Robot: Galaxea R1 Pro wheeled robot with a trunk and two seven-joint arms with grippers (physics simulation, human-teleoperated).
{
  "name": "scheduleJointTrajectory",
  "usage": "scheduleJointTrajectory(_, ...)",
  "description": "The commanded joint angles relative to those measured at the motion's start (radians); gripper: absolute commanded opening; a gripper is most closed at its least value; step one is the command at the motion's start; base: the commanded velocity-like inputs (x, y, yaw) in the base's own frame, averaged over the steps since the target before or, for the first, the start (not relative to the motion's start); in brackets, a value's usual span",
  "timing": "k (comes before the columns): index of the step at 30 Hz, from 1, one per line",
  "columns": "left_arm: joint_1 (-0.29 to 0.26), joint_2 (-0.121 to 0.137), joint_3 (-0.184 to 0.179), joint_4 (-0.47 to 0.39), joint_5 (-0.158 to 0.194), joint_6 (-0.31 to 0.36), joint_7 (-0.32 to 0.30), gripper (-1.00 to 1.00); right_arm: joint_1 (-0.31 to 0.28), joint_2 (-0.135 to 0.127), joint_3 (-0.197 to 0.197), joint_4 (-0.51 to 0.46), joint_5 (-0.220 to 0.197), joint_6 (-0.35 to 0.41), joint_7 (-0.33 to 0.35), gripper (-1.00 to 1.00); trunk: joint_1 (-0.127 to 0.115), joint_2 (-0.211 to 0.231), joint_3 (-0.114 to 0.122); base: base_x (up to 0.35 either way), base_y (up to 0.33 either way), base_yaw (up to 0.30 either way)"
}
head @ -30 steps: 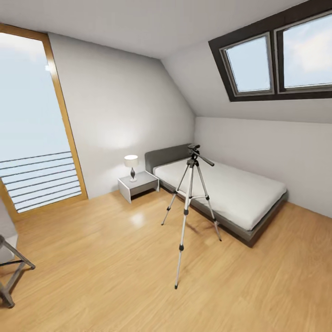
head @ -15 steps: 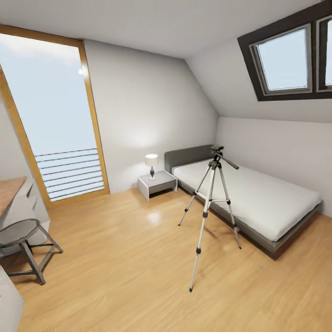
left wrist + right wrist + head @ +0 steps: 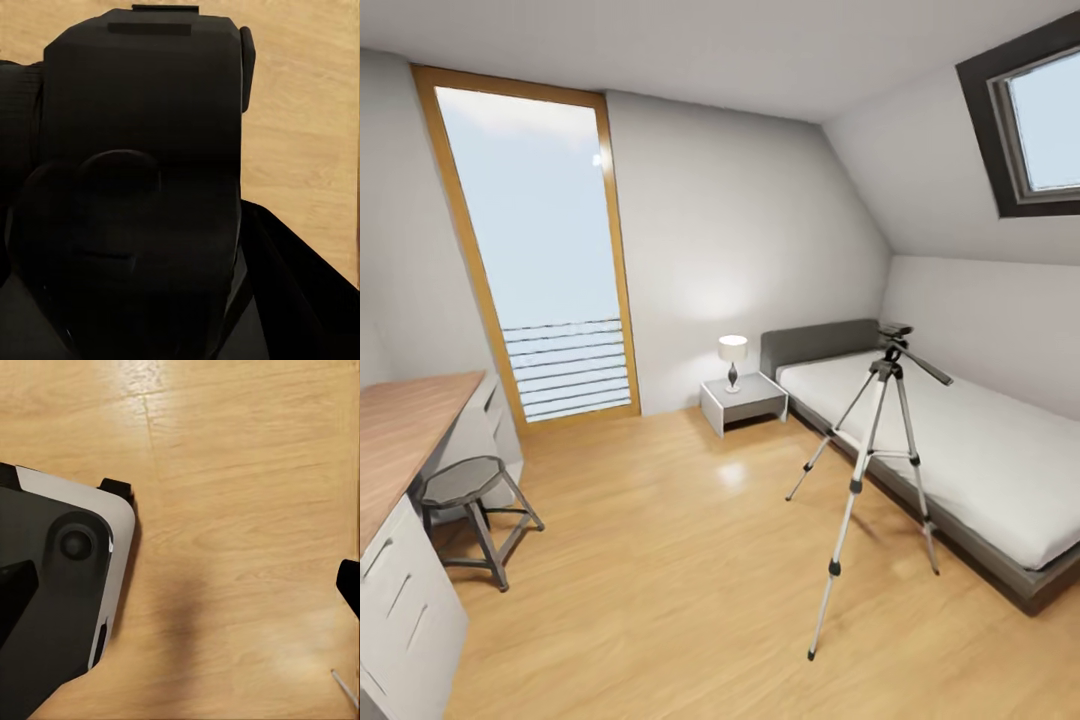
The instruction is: Attach the digital camera to the camera tripod in the bedroom.
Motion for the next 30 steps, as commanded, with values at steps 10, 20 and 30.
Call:
scheduleJointTrajectory(10, 0.000, 0.000, -0.009, 0.001, 0.009, 0.013, -0.003, -1.00, -0.001, -0.001, -0.008, 0.002, 0.008, -0.001, 0.002, 1.00, 0.001, -0.001, -0.003, 0.314, 0.000, 0.300)
scheduleJointTrajectory(20, 0.000, -0.001, -0.009, 0.001, 0.009, 0.014, -0.003, -1.00, -0.001, -0.002, -0.009, 0.002, 0.007, -0.007, 0.002, 1.00, 0.001, -0.001, -0.006, 0.324, 0.000, 0.250)
scheduleJointTrajectory(30, 0.000, -0.002, -0.009, 0.001, 0.008, 0.015, -0.003, -1.00, -0.001, -0.001, -0.009, 0.002, 0.007, -0.021, 0.002, 1.00, 0.001, -0.001, -0.007, 0.324, 0.000, 0.032)
